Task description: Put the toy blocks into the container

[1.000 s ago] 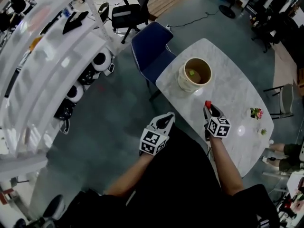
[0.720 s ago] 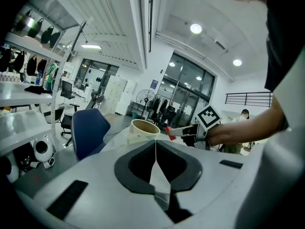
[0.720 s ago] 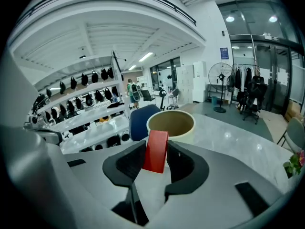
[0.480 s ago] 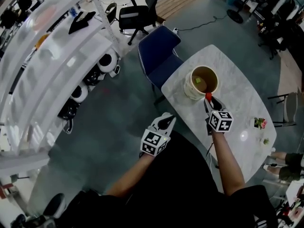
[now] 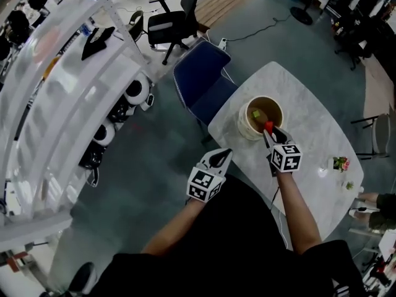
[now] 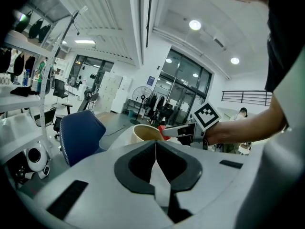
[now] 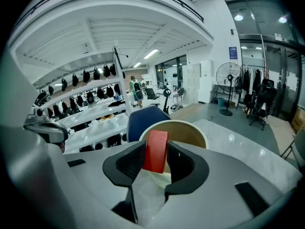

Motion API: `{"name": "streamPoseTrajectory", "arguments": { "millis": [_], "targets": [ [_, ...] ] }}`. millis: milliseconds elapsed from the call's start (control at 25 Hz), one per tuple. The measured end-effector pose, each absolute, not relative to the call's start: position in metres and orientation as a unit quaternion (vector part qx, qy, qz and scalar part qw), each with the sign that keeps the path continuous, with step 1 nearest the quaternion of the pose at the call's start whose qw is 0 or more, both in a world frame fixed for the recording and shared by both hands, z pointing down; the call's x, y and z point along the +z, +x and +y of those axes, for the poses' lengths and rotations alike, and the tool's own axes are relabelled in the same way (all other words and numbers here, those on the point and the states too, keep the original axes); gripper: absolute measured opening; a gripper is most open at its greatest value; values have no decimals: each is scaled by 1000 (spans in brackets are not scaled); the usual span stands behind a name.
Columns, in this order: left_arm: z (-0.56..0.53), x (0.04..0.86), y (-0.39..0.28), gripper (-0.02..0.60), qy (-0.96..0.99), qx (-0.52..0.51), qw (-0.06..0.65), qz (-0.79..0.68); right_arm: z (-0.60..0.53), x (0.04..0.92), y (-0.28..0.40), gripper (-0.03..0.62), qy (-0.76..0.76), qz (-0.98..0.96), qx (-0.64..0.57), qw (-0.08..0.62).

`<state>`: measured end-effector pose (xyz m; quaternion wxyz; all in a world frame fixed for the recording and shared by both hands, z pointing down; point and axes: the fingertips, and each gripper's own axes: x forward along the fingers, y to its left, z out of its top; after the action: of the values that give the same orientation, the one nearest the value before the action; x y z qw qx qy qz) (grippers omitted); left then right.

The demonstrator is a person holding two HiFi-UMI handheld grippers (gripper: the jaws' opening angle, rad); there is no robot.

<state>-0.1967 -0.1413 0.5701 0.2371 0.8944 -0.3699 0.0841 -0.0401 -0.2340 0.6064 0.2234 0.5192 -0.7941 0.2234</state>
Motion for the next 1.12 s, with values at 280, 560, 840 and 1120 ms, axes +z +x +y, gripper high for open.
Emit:
{"name": "streamPoseTrajectory", "arguments": {
  "millis": [280, 560, 840, 1120],
  "targets": [
    [-181, 571, -184, 6, 899, 98, 240, -353, -264, 612, -41, 130, 510, -796, 236, 226],
    [-208, 574, -170, 6, 901, 116, 242, -342, -281, 624, -39, 130, 496, -795, 238, 254],
    [-222, 585, -172, 6, 895, 124, 254, -344, -286, 650, -47, 132, 460, -797, 215, 328],
    [-233, 585, -165, 6, 896, 122, 262, -338, -289, 660, -52, 132, 430, -794, 219, 369]
  ]
}}
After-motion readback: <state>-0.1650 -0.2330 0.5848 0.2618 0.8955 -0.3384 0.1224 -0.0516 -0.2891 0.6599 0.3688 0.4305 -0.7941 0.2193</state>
